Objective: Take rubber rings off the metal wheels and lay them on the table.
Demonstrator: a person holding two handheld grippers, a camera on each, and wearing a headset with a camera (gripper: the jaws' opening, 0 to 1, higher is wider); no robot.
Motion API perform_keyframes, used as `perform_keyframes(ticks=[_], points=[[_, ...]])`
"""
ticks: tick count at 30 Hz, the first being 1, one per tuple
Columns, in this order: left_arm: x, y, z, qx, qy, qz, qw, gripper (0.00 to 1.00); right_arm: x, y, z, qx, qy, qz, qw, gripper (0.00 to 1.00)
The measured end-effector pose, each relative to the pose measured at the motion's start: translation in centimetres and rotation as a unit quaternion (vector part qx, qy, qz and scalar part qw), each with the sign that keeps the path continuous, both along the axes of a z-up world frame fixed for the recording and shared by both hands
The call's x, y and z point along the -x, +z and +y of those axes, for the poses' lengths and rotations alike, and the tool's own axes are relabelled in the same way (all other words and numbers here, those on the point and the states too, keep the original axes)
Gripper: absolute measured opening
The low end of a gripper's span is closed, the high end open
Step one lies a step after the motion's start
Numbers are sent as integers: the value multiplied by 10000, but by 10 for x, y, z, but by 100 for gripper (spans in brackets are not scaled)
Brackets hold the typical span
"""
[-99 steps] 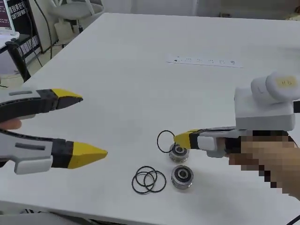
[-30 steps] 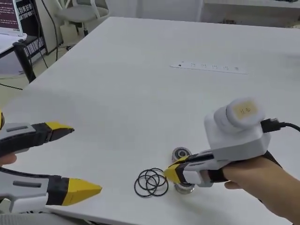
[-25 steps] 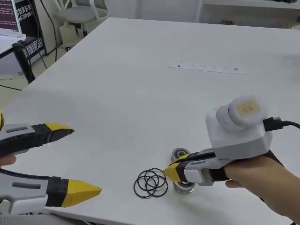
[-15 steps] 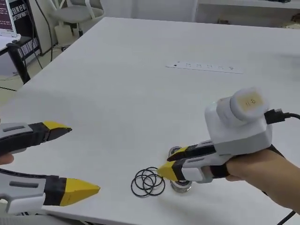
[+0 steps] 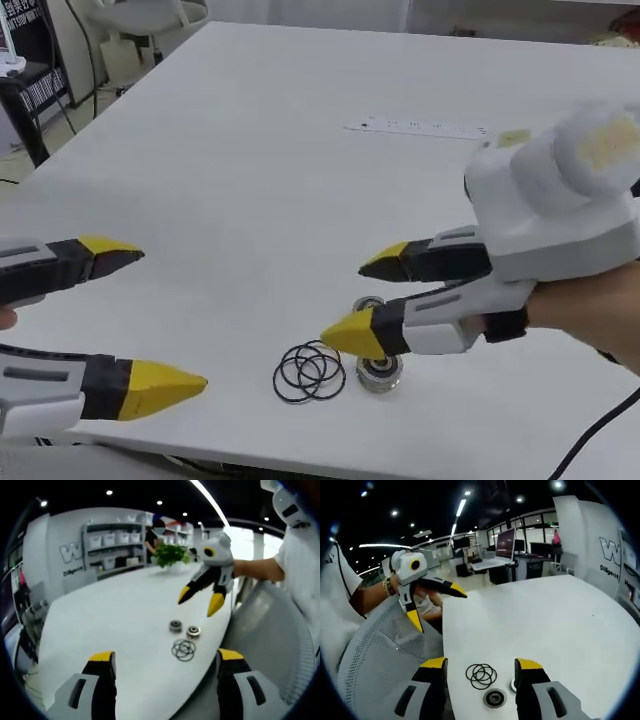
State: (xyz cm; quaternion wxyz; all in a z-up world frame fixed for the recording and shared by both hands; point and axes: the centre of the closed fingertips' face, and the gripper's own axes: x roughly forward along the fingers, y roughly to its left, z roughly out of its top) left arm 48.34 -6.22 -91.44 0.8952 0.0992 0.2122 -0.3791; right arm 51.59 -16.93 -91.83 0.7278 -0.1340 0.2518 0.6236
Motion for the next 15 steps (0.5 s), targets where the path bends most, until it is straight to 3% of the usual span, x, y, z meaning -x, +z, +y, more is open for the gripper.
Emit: perform_keyframes(ticks=[4,7,12,15], points=[[1,4,-3,97,-48,11,9999,86,1,15,-9,-180,-53,-123,9997,63],[1,9,-3,156,-70,-53,9998,88,3,28,-18,-475,-65,-259,9985,69],[0,16,-3,264,-48,-102,9996,94,3,37,-39,-659,-181,-363,9970,74],[0,17,-3,258,-59,-129,9996,95,2,38,-51,-622,-374,-388,9966,74]])
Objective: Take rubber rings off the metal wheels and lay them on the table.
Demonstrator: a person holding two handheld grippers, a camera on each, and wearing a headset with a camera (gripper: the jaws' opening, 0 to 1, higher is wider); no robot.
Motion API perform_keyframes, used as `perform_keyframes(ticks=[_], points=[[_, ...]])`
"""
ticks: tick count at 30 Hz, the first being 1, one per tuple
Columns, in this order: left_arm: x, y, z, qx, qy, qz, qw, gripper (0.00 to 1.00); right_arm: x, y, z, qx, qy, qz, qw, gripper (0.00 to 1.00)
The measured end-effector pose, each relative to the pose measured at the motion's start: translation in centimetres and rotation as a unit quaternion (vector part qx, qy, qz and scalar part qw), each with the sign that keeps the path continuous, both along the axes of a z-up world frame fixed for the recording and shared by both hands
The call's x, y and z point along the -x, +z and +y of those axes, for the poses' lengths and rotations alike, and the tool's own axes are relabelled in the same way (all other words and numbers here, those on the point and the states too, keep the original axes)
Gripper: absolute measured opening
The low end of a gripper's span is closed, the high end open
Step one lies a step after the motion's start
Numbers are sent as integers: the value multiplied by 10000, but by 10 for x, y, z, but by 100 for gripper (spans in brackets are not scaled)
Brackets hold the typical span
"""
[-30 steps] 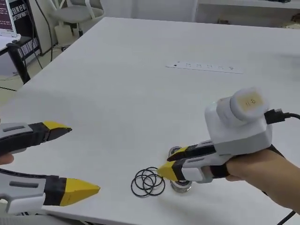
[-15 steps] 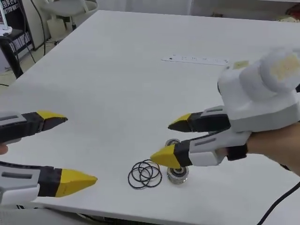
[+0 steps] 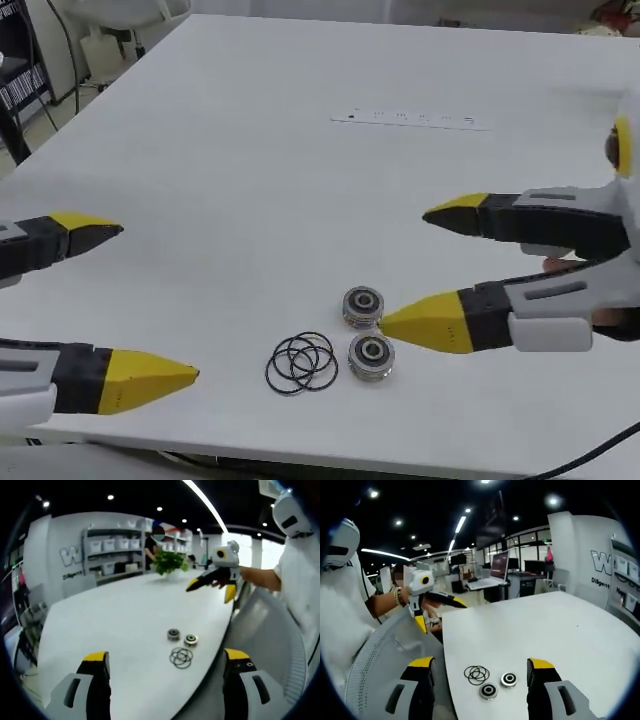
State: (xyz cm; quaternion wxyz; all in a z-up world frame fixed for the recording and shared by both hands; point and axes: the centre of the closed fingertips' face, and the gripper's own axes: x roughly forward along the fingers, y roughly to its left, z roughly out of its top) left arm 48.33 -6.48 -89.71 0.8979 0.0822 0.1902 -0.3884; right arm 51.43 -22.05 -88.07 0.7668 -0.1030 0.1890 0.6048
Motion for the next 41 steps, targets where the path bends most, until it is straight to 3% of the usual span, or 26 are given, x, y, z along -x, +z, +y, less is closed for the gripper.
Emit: perform_keyframes(ticks=[4,13,23,33,41], points=[[0,0,1,5,11,-14,10000,96,-4,-2,-18,-33,-256,18,9997,74],[0,-5,6,34,112,42,9999,97,-6,-17,-50,-51,-886,241,9958,86],[-1,-18,13,61,254,192,9995,99,-2,-52,-77,81,-1444,568,9879,94],[5,-30,9,20,300,451,9985,100,8,-74,-92,320,-1655,802,9824,99],[8,-29,6,-2,304,498,9983,100,12,-81,-96,419,-1706,876,9805,99]])
